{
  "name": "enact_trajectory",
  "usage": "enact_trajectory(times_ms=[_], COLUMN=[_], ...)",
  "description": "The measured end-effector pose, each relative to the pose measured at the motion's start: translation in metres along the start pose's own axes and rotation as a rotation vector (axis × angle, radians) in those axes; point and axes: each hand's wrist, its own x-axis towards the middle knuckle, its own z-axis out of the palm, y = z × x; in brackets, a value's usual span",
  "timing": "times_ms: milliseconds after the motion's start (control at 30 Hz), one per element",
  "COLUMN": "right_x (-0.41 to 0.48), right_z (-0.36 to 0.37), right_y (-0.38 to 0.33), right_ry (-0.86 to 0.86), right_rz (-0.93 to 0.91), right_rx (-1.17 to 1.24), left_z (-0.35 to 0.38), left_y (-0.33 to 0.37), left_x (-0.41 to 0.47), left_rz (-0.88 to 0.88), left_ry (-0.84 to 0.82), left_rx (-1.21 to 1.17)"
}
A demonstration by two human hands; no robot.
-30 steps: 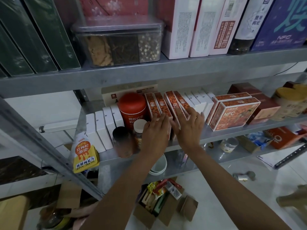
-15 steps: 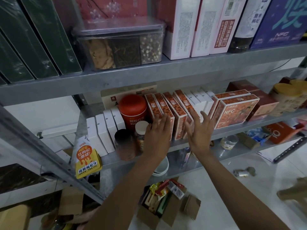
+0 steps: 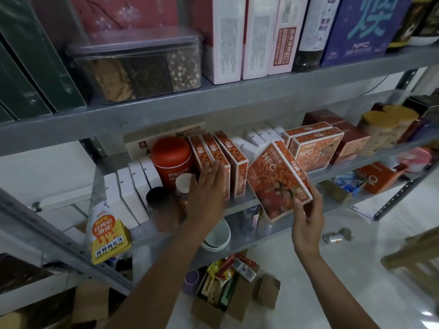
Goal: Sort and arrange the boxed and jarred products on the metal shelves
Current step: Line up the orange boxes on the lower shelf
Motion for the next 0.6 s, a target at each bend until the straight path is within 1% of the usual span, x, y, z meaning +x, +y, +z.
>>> enact_trajectory(times_ms=[100, 133, 200, 233, 267, 300, 367, 400, 433, 500, 533, 600], right_x=[0.011, 0.015, 0.022, 0.026, 0.029, 0.033, 0.039, 0.042, 0.044, 0.049, 0.052, 0.055], right_z=[-0.031, -0.042, -0.06, -0.067, -0.072, -0.075, -0.078, -0.079, -0.079, -0.081, -0.082, -0.085], right_y=[-0.017, -0.021, -0.03, -0.034, -0.037, -0.041, -0.044, -0.046, -0.047, -0.049, -0.049, -0.045], right_ry=[0.051, 0.079, 0.128, 0.138, 0.133, 0.116, 0.066, 0.045, 0.031, 0.002, -0.018, -0.064], right_rz=[0.065, 0.093, 0.136, 0.148, 0.154, 0.157, 0.182, 0.196, 0.211, 0.237, 0.269, 0.378], right_rx=[0.131, 0.165, 0.227, 0.251, 0.275, 0.298, 0.333, 0.345, 0.359, 0.41, 0.438, 0.51], left_z=[-0.008, -0.01, -0.013, -0.015, -0.017, -0.022, -0.034, -0.036, -0.034, -0.026, -0.023, -0.015], left_y=[0.002, 0.005, 0.018, 0.027, 0.039, 0.053, 0.077, 0.087, 0.095, 0.103, 0.106, 0.11], left_x=[0.005, 0.005, 0.0, -0.005, -0.009, -0.015, -0.024, -0.027, -0.028, -0.026, -0.026, -0.026], left_rz=[-0.01, -0.015, 0.016, 0.037, 0.05, 0.05, 0.009, -0.023, -0.059, -0.132, -0.162, -0.217], left_ry=[-0.003, 0.033, 0.177, 0.249, 0.28, 0.253, 0.031, -0.074, -0.142, -0.194, -0.204, -0.179], left_rx=[-0.025, -0.061, -0.145, -0.221, -0.355, -0.533, -0.871, -0.992, -1.092, -1.257, -1.295, -1.285])
